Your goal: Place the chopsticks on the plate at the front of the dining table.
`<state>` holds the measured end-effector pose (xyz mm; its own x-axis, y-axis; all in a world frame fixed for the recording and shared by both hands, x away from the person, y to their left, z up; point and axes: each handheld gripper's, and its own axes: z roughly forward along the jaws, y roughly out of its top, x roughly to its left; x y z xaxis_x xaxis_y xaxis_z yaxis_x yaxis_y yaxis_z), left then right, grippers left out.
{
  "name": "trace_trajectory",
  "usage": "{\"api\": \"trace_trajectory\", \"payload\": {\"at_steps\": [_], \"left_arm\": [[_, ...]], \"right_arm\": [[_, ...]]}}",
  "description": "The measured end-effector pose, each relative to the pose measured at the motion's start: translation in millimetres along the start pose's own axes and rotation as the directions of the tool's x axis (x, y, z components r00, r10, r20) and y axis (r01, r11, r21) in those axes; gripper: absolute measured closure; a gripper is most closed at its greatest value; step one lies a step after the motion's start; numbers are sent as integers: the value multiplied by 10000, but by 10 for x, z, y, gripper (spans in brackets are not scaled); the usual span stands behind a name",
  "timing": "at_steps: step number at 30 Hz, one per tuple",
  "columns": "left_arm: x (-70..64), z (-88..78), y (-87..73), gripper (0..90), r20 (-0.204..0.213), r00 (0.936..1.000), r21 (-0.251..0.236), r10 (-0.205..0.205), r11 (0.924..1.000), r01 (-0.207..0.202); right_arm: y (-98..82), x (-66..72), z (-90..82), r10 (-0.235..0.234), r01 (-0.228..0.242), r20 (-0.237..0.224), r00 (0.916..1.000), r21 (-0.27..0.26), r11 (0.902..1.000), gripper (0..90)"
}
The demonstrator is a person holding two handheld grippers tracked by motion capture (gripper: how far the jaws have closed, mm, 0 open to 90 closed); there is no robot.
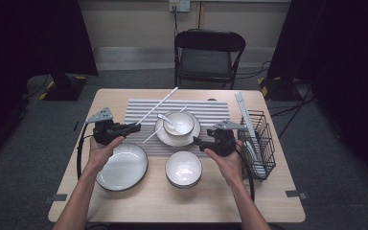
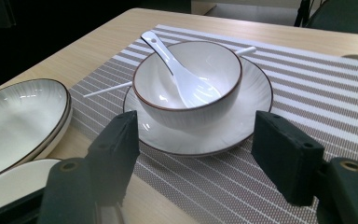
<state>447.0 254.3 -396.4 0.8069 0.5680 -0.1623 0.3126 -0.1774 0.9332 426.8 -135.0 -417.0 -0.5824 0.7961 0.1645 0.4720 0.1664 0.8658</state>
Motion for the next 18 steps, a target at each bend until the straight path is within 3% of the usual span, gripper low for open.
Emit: {"api": "trace_trajectory", "payload": {"at_steps": [5,9,13,18], "left_arm": [[13,4,86,863,-93,9998,-3,186,9998,-186],[57,-3,103,863,-184,9998,-57,81,9999,-82],[73,-5,155,863,-218,9997,-315,-69,9995,62],[72,28,253,863,-274,9995,-265,174,9995,-181]], "right_arm": [[-90,-57,26,148,-149,120,9998,138,9998,313],[-153,-87,31,192,-196,202,9996,238,9995,310],[-220,-113,36,132,-151,600,9981,315,9994,313],[-263,-159,64,152,-206,800,9967,663,9976,293]]}}
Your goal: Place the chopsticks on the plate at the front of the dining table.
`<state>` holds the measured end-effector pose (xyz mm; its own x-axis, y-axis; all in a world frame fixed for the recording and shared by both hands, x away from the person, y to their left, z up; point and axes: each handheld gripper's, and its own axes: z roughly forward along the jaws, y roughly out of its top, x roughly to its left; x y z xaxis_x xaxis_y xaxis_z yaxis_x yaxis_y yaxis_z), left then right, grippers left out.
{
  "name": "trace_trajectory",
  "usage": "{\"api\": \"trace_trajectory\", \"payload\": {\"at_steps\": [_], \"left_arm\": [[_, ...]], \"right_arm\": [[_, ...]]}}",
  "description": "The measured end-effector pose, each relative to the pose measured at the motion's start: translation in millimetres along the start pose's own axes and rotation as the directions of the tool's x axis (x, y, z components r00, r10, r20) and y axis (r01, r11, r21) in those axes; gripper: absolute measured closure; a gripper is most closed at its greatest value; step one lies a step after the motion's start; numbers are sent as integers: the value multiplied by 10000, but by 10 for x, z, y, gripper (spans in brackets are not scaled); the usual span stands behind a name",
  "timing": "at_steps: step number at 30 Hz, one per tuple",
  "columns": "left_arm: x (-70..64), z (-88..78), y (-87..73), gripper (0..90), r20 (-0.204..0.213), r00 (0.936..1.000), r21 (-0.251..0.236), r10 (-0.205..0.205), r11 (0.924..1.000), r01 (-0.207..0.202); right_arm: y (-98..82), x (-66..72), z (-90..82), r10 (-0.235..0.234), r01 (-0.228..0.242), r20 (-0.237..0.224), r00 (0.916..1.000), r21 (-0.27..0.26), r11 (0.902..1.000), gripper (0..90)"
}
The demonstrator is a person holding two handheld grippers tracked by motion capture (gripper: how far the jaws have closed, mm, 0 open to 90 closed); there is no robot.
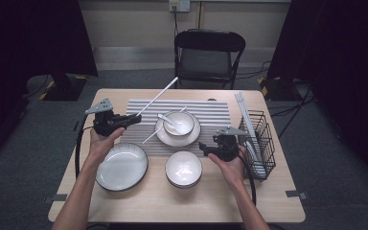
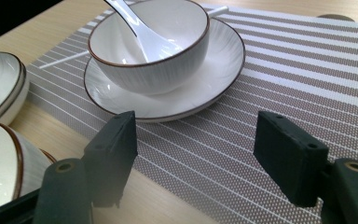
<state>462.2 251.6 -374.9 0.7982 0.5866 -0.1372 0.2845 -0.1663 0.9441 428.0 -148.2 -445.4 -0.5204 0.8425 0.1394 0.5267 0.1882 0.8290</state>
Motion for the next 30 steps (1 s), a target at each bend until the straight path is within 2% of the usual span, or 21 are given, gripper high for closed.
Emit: {"api": "trace_trajectory", "payload": {"at_steps": [2,6,8,10,12,19,21,28,30], "left_arm": [[10,15,21,863,58,9998,-177,-212,9996,213],[43,54,80,863,-14,10000,-142,-93,9999,93],[69,69,89,863,25,9996,-247,-282,9993,282],[90,98,91,863,-86,9997,-131,-246,9996,245],[116,128,73,863,-65,9993,-72,-367,9993,367],[215,202,-7,863,-288,9975,237,-645,9976,652],[233,213,-32,863,-497,9964,261,-684,9972,698],[320,238,-126,863,-652,9937,570,-908,9939,945],[345,256,-158,863,-696,9929,646,-968,9928,1013]], "right_arm": [[-9,3,13,-117,116,32,9999,130,9998,292],[-29,2,52,-129,124,161,9998,320,9994,288],[-50,-3,76,-81,72,248,9997,350,9994,290],[-95,-2,98,-78,66,368,9993,330,9994,296],[-131,-7,119,-258,234,445,9987,538,9983,293],[-197,-43,166,-224,159,619,9978,1038,9945,283],[-214,-48,184,-270,191,696,9972,1113,9936,282],[-324,-43,238,-404,279,966,9945,1278,9914,285],[-336,-34,255,-453,320,908,9948,1420,9893,278]]}}
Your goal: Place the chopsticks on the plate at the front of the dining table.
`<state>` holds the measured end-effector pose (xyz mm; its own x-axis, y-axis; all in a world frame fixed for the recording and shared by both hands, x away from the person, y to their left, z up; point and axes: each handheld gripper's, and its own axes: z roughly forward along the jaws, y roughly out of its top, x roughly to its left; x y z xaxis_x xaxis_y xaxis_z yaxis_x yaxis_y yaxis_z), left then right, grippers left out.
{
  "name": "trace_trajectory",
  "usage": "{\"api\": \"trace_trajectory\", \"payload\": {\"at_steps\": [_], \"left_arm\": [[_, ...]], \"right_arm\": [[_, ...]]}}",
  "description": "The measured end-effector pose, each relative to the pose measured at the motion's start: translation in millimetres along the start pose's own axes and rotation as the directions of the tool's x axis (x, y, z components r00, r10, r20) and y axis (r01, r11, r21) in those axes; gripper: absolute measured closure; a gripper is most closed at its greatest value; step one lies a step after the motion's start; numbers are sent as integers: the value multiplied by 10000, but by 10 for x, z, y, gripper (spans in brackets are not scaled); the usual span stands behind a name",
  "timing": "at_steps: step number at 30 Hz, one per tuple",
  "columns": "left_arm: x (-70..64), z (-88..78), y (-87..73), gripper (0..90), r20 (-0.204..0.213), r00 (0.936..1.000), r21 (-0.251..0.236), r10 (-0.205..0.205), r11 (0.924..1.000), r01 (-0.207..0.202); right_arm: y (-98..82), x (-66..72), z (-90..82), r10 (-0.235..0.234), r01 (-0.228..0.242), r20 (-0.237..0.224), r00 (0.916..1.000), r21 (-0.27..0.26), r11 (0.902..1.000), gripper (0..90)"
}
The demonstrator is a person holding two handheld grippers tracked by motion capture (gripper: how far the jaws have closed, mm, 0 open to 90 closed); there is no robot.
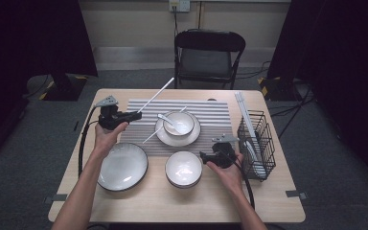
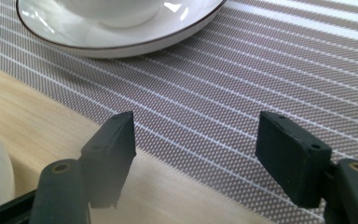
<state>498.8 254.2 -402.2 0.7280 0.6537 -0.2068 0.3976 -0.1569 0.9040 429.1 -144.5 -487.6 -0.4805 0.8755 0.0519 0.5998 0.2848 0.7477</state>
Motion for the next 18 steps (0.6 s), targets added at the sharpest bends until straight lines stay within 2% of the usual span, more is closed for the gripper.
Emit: {"api": "trace_trajectory", "payload": {"at_steps": [3,5,10,12,14,18], "left_arm": [[17,19,-37,863,57,9999,95,-90,9999,90],[31,34,-53,863,-55,10000,277,-22,9996,24],[64,74,-80,863,-47,9999,286,-160,9995,161],[71,89,-97,863,-257,9995,449,-167,9988,178],[75,108,-122,863,-188,9997,527,-137,9985,147],[100,122,-164,863,-236,9993,548,-289,9980,302]], "right_arm": [[-7,15,21,-61,61,34,10000,95,9999,275],[-12,14,34,-91,91,110,9999,75,9999,274],[-23,15,54,-126,121,204,9997,236,9996,261],[-29,17,63,-239,232,235,9994,326,9992,257],[-31,22,71,-84,75,217,9997,403,9992,246],[-40,32,76,-218,207,269,9994,405,9990,233]]}}
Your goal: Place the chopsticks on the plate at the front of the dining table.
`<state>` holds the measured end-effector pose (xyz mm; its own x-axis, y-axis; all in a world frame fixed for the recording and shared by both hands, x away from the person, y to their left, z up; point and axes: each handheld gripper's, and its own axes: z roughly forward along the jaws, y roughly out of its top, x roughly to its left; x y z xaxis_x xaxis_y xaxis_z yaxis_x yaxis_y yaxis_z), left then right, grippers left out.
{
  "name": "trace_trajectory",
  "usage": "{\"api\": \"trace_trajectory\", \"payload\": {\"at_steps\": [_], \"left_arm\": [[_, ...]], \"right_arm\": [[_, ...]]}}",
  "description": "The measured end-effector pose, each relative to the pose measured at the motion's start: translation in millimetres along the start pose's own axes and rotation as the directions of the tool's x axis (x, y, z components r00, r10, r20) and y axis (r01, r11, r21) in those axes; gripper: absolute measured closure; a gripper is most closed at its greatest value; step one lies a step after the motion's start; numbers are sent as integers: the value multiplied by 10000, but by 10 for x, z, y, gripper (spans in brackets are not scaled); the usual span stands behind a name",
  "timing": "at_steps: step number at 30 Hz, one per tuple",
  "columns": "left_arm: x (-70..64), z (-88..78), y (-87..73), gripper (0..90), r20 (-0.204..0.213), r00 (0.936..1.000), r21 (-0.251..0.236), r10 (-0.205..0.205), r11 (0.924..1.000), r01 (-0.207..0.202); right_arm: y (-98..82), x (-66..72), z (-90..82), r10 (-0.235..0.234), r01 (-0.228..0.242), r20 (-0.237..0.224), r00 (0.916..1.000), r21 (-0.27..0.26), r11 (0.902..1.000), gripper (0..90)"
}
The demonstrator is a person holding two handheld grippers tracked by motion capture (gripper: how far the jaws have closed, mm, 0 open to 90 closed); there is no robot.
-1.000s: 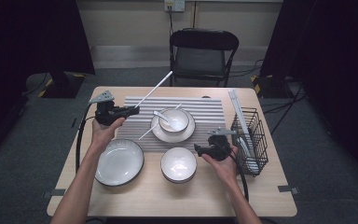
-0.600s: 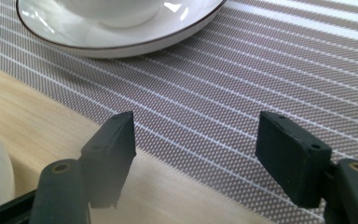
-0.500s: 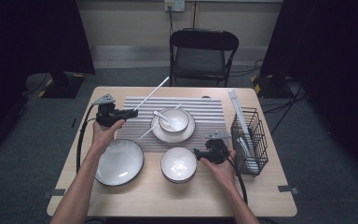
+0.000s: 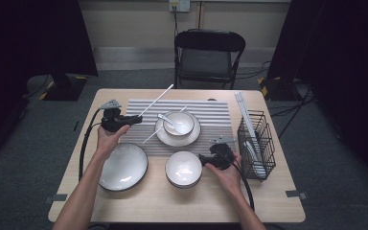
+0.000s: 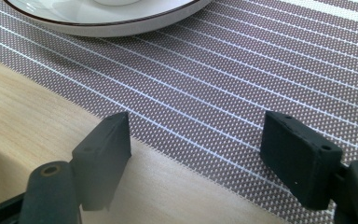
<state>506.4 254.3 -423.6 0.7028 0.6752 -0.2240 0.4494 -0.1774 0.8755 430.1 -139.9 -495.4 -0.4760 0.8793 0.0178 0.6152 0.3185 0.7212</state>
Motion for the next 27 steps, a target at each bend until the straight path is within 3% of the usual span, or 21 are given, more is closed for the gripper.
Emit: {"api": "trace_trajectory", "payload": {"at_steps": [6,8,27], "left_arm": [[64,0,-61,863,-31,9995,56,-311,9995,311],[64,11,-76,863,-81,9995,86,-295,9995,296],[97,189,-171,863,-280,9985,702,-468,9963,487]], "right_arm": [[-22,50,21,-280,283,266,9993,-106,9995,204],[-49,48,24,-67,77,254,9997,-408,9991,212],[-52,61,25,-246,259,373,9990,-350,9991,211]]}}
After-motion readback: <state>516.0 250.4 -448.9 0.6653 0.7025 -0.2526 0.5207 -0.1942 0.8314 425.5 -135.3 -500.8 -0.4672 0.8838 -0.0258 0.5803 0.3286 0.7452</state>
